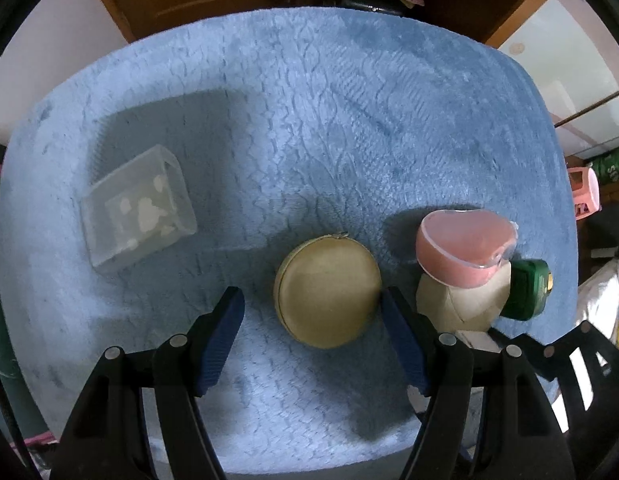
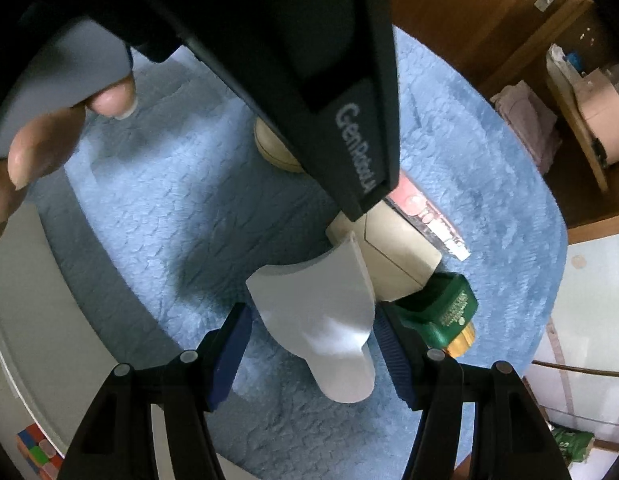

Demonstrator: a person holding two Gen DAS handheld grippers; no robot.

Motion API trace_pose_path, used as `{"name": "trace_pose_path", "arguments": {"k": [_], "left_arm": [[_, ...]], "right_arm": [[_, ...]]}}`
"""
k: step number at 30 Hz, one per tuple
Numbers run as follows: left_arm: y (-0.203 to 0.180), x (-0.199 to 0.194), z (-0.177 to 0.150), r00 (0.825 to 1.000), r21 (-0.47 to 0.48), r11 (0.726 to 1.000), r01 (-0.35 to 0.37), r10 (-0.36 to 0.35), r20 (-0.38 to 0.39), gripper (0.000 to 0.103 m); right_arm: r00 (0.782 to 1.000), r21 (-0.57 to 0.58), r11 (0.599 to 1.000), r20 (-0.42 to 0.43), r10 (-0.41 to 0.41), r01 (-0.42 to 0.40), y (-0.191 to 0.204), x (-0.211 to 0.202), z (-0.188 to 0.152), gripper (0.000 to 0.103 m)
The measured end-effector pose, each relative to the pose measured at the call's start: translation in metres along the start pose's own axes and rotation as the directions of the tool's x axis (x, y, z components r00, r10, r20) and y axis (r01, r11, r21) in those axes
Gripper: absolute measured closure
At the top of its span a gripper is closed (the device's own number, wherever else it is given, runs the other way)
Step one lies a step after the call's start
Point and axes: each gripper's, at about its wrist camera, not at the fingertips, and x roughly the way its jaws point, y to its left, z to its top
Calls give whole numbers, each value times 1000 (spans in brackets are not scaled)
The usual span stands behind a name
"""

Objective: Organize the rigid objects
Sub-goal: 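Grasp the gold round tin with the left tool while the right tool grasps the white item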

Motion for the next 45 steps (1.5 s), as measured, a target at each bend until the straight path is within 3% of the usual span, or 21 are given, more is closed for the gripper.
{"name": "trace_pose_path", "arguments": {"k": [3,11,13,15,22,30,37,45], "left_arm": [[-2,7,-2,999,15,999,-36,35,11,29],[-8,11,-2,997,39,997,-62,61,40,29],[-7,9,-6,997,40,997,-66,63,54,33],[-5,4,-10,996,41,997,-63,60,70,44],[3,-11,-22,994,20,997,-72,70,83,45],[-5,-78,-57,984,57,997,-58,47,172,45],[-13,-153,-93,960,96,995,-27,-1,278,45],[-10,-219,-156,934,111,993,-26,-16,358,45]], "right_arm": [[1000,20,1000,-6,15,-15,-4,6,-1,47],[998,74,995,29,64,-66,-14,7,-6,48],[995,100,991,37,91,-94,-19,6,-8,48],[994,121,987,45,104,-109,-26,4,-10,48],[984,191,967,93,154,-169,-47,-9,-26,48],[963,256,939,197,183,-231,-45,-49,-40,48],[922,281,916,341,184,-287,-45,-114,-53,48],[878,325,899,463,118,-292,-16,-194,-92,48]]}}
